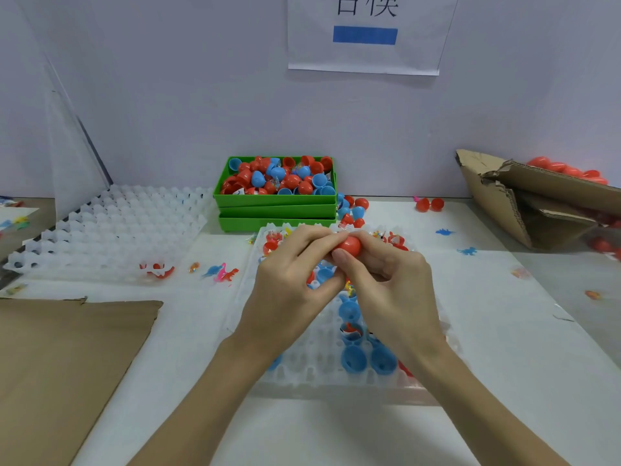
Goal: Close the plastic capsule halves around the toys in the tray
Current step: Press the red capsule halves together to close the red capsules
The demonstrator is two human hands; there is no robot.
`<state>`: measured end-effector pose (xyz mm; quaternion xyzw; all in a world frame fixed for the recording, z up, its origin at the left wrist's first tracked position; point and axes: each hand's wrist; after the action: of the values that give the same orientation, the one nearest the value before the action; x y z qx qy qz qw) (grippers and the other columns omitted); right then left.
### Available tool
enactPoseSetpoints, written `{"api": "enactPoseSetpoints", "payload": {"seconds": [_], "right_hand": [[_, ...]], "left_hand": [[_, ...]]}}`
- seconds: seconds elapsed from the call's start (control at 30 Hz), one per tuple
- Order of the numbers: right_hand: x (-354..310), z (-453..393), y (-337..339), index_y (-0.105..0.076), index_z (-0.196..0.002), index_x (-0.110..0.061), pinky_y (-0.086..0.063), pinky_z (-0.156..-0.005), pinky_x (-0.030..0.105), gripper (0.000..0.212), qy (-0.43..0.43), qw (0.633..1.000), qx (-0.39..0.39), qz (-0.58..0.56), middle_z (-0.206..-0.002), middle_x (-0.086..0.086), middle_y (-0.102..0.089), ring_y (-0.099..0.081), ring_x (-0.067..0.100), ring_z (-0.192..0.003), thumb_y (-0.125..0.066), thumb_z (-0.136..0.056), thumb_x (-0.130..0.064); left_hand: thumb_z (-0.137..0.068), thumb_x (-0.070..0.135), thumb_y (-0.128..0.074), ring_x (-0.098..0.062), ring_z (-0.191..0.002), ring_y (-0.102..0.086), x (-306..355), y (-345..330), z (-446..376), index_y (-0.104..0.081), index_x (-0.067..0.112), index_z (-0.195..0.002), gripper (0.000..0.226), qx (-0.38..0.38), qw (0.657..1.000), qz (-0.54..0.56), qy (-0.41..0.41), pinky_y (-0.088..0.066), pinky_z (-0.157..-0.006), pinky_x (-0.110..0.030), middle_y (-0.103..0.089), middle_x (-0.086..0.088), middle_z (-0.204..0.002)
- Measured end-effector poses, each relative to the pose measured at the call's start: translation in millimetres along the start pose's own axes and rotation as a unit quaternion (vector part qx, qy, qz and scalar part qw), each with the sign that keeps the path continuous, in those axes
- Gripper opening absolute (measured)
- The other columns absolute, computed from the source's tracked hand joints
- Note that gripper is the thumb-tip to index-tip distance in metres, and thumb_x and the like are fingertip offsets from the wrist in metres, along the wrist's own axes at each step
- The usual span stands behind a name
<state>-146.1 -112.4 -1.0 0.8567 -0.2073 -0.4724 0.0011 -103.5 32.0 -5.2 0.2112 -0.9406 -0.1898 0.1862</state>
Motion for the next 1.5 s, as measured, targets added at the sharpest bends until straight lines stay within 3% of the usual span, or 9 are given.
{"api": "enactPoseSetpoints", "payload": {"seconds": [0.13,0.23,0.33,0.53,0.77,0.9,1.07,1.27,1.5], "right_hand": [[2.1,-5.4,4.4,-0.073,-0.118,-0.018,-0.06,-0.088,0.029,0.02,-0.011,0.999,-0.032,-0.003,-0.103,-0.013,-0.078,-0.074,0.004,-0.099,-0.067,-0.099,-0.015],[0.8,-12.9,12.3,-0.065,-0.131,-0.011,-0.058,-0.096,0.033,0.029,-0.063,0.983,-0.113,-0.127,-0.117,0.0,-0.076,-0.072,0.016,-0.111,-0.058,-0.103,-0.014],[-4.9,-16.2,20.4,-0.054,-0.141,-0.006,-0.054,-0.102,0.034,0.04,-0.126,0.925,-0.203,-0.297,-0.13,0.012,-0.069,-0.066,0.029,-0.123,-0.052,-0.104,-0.02],[-9.2,-17.3,28.4,-0.045,-0.147,0.005,-0.047,-0.109,0.039,0.042,-0.137,0.829,-0.32,-0.438,-0.146,0.027,-0.053,-0.052,0.041,-0.136,-0.041,-0.106,-0.003],[-10.8,-20.5,33.5,-0.042,-0.15,0.003,-0.038,-0.117,0.045,0.049,-0.137,0.808,-0.34,-0.462,-0.145,0.028,-0.05,-0.049,0.04,-0.137,-0.048,-0.102,-0.005],[-11.3,-20.4,34.2,-0.043,-0.145,0.01,-0.036,-0.119,0.049,0.049,-0.156,0.782,-0.328,-0.506,-0.14,0.032,-0.05,-0.051,0.043,-0.132,-0.056,-0.101,-0.008],[-10.6,-17.4,29.5,-0.051,-0.138,0.011,-0.047,-0.108,0.041,0.043,-0.158,0.797,-0.314,-0.491,-0.131,0.027,-0.06,-0.06,0.037,-0.125,-0.054,-0.103,-0.014],[-14.1,-12.7,17.3,-0.058,-0.13,0.006,-0.046,-0.109,0.041,0.04,-0.184,0.738,-0.325,-0.562,-0.127,0.017,-0.066,-0.061,0.032,-0.127,-0.05,-0.105,-0.023],[-7.5,-9.8,7.7,-0.061,-0.126,0.005,-0.045,-0.109,0.036,0.038,-0.198,0.717,-0.303,-0.595,-0.12,0.013,-0.067,-0.061,0.028,-0.125,-0.047,-0.107,-0.025]], "left_hand": [[-0.087,0.003,-0.081,-0.013,-0.108,-0.064,1.5,-3.9,-0.3,-0.072,0.004,-0.125,0.039,-0.02,0.997,0.053,0.046,-0.054,-0.097,-0.024,-0.066,-0.005,-0.116],[-0.095,0.017,-0.069,-0.018,-0.121,-0.058,-2.2,0.6,-4.9,-0.07,0.019,-0.128,0.033,-0.046,0.977,0.157,0.134,-0.049,-0.102,-0.025,-0.06,0.004,-0.122],[-0.098,0.034,-0.064,-0.019,-0.138,-0.046,-4.3,5.7,-8.1,-0.063,0.032,-0.135,0.037,-0.079,0.969,0.172,0.158,-0.04,-0.114,-0.026,-0.054,0.013,-0.137],[-0.091,0.028,-0.076,-0.02,-0.132,-0.058,1.7,15.1,-14.4,-0.064,0.014,-0.132,0.045,-0.088,0.963,0.232,0.102,-0.049,-0.108,-0.03,-0.064,0.002,-0.134],[-0.083,0.027,-0.083,-0.017,-0.133,-0.06,15.0,18.7,-15.5,-0.054,0.012,-0.143,0.068,-0.055,0.946,0.297,0.118,-0.053,-0.104,-0.03,-0.065,0.005,-0.138],[-0.086,0.022,-0.082,-0.026,-0.125,-0.064,16.5,17.7,-15.3,-0.065,0.009,-0.128,0.047,-0.054,0.948,0.298,0.103,-0.055,-0.101,-0.034,-0.07,0.001,-0.126],[-0.085,0.017,-0.083,-0.031,-0.119,-0.064,17.7,15.9,-15.8,-0.07,0.005,-0.118,0.038,-0.051,0.963,0.255,0.067,-0.053,-0.101,-0.039,-0.069,-0.006,-0.119],[-0.09,0.024,-0.079,-0.031,-0.112,-0.067,28.4,12.0,-12.1,-0.068,0.002,-0.113,0.034,-0.038,0.96,0.265,0.082,-0.053,-0.097,-0.046,-0.071,-0.01,-0.113],[-0.093,0.023,-0.075,-0.025,-0.105,-0.067,32.2,14.0,-12.7,-0.07,0.002,-0.116,0.032,-0.03,0.967,0.238,0.086,-0.053,-0.088,-0.034,-0.069,-0.008,-0.109]]}}
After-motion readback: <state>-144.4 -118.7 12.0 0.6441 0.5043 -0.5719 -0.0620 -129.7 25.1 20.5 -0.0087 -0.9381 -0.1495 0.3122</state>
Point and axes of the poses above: each hand's wrist, its own z-axis away from the middle knuckle, its own y-axis out of the back of the hand, x = y × z
